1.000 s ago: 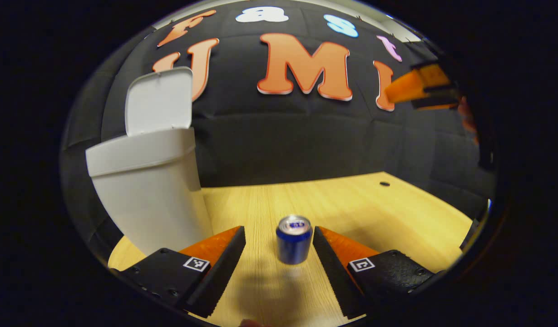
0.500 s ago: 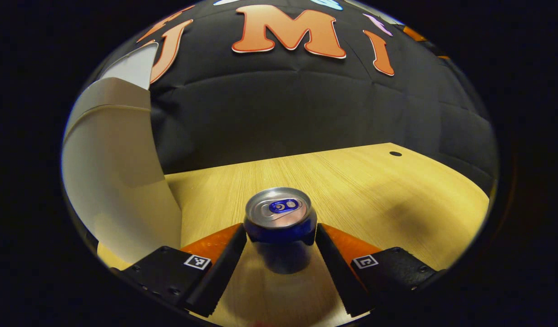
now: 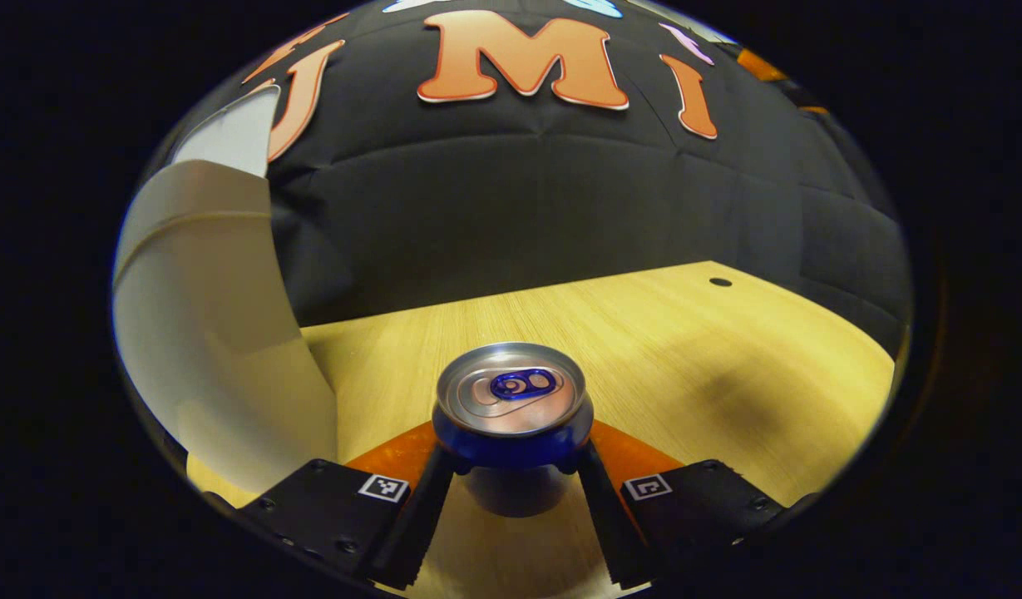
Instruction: Press the lid of the desktop garbage bin to open it, pick up the crumpled paper on the desktop and throw it into the bin, then pick up the pop can on the desktop and drop it into the bin, and finally close the garbage bin lid.
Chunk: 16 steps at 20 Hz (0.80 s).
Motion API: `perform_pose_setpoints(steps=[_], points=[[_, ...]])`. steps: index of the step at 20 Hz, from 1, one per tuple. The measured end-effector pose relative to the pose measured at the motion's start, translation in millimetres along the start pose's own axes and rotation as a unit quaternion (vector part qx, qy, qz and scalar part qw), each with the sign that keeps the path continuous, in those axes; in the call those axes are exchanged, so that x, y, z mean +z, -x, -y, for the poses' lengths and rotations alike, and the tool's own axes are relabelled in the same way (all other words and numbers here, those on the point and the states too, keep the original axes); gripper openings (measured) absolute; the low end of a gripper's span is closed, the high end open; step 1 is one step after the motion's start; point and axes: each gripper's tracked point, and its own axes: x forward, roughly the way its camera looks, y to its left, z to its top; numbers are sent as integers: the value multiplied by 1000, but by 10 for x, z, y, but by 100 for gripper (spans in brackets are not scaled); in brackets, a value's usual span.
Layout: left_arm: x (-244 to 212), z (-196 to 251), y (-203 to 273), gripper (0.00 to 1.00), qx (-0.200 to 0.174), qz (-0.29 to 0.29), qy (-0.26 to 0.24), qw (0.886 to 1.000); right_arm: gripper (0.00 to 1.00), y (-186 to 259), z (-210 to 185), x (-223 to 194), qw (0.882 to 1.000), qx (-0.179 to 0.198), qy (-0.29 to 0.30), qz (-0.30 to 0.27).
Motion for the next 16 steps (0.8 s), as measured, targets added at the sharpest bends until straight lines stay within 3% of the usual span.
perform_pose_setpoints(steps=[3, 9, 13, 16], points=[[358, -226, 485, 78, 18, 36, 9, 999, 94, -20, -119, -9, 1000, 17, -14, 3], [802, -936, 1439, 77, 91, 47, 37, 994, 94, -111, -592, 7, 997, 69, -35, 11], [1233, -1479, 1840, 77, 140, 55, 75, 986, 94, -137, -795, 32, 995, 89, -49, 16], [1684, -1797, 2011, 77, 154, 85, 86, 981, 94, -144, -831, 49, 994, 91, -55, 20]])
